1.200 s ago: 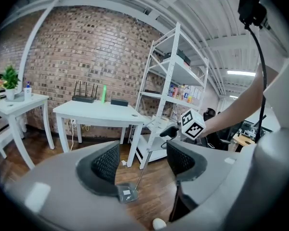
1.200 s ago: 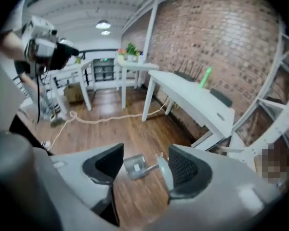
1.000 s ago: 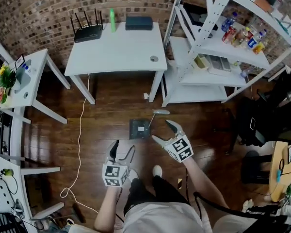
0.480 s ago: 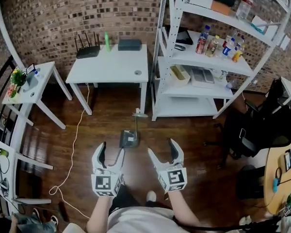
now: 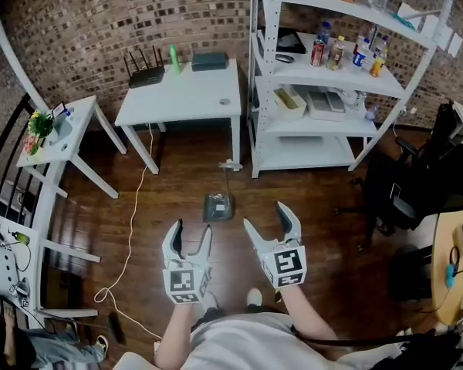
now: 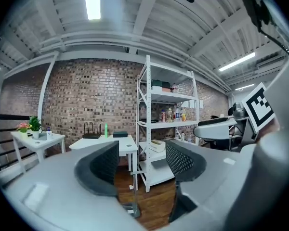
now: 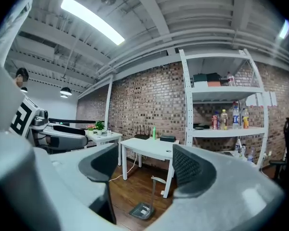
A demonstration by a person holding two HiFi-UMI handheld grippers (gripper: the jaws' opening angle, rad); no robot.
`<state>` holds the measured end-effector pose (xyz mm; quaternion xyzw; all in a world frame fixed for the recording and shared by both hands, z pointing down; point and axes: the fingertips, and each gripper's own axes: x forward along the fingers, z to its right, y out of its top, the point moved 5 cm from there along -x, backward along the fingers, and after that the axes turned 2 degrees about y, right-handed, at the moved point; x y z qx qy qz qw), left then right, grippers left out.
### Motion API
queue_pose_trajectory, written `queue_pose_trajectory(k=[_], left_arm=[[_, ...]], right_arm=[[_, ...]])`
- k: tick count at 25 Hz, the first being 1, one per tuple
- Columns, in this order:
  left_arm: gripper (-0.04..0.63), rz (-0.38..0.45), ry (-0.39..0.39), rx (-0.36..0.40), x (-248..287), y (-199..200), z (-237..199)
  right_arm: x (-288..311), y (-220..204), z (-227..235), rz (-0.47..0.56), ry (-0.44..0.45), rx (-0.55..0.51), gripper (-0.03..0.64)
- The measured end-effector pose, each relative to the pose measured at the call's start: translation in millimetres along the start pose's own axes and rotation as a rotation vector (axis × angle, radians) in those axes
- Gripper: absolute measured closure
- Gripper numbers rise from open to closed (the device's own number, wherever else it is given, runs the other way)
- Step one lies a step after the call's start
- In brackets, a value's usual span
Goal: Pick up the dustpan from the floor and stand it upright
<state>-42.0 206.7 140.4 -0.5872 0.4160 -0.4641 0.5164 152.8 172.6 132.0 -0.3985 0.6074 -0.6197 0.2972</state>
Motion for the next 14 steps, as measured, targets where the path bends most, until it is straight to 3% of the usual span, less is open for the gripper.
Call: queue_pose_trajectory(k=[4, 14], left_arm=[[0.291, 0.026, -0.010, 0.019, -4.9, 9.2, -9.5], [0.301, 0.052, 0.001, 0.015, -15.9, 22.6, -52.7]], right_arm=[[7.2, 7.7, -23.1, 0.021, 0.019, -0.020, 0.285], [18.5, 16.1, -50.0, 0.018, -0.040, -0.012, 0.298]])
